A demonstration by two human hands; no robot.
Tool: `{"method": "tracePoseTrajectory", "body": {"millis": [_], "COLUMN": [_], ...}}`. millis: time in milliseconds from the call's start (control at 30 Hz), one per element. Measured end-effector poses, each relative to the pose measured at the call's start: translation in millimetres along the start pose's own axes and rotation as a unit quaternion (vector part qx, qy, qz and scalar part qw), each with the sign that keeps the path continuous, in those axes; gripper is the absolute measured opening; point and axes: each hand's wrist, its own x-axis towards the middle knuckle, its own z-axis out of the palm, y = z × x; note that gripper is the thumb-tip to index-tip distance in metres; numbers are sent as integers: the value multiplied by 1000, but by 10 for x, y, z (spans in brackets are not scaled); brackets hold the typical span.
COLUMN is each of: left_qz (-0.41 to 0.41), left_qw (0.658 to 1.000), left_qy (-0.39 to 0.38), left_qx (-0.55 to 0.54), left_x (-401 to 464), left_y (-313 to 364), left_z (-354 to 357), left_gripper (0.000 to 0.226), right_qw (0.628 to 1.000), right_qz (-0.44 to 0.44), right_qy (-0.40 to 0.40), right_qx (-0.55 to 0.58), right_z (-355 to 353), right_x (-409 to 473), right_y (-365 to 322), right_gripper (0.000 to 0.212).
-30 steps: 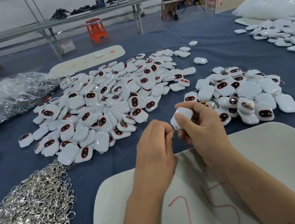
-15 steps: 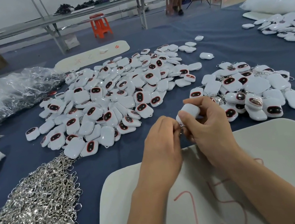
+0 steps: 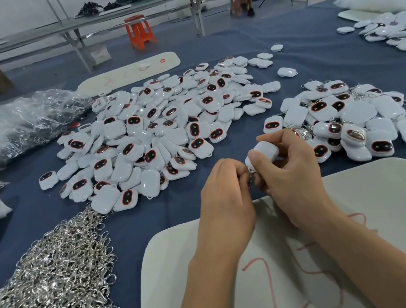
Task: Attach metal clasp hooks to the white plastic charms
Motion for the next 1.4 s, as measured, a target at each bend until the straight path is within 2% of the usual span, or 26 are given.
{"method": "tracePoseTrajectory", "body": {"millis": [133, 300, 367, 433, 533, 600, 733, 967, 1167, 1267, 1333, 1400], "left_qz": [-40, -88, -64, -6, 31, 39, 41, 23, 24, 32, 48, 59], "left_qw": [999, 996, 997, 998, 999, 998, 996, 998, 997, 993, 990, 984], "left_qy": [6, 23, 38, 56, 36, 24, 56, 52, 43, 27, 13, 5], "left_qx": [7, 22, 25, 37, -11, -32, -52, -35, 56, 107, 136, 167], "left_x": [-18, -27, -10, 16, 41, 48, 67, 72, 57, 51, 60, 64], "left_y": [-9, 26, 38, 15, -41, -57, -82, -112, -61, -48, -35, -35], "left_z": [54, 105, 95, 69, -13, -59, -86, -114, -126, -138, -145, -152], "left_gripper": [20, 9, 12, 14, 11, 16, 27, 16, 15, 17, 25, 39], "right_qw": [1000, 999, 999, 999, 996, 993, 989, 995, 1000, 995, 978, 966], "right_qz": [-23, -48, -37, -11, 17, 33, 53, 68, -7, -80, -146, -176], "right_qy": [-4, -6, -2, 6, 5, 2, -24, -14, -21, -19, -21, -35], "right_qx": [-18, -25, 2, 50, 89, 112, 134, 72, 13, -61, -145, -187], "right_z": [1, 35, 60, 57, 21, -1, 9, -37, -15, 23, 34, 45], "right_x": [-26, -84, -98, -88, -49, -32, -39, -40, -85, -132, -138, -142], "right_y": [-10, -9, -21, -34, -59, -77, -104, -110, -123, -107, -75, -52], "right_gripper": [19, 22, 23, 22, 21, 22, 20, 18, 26, 29, 30, 27]}}
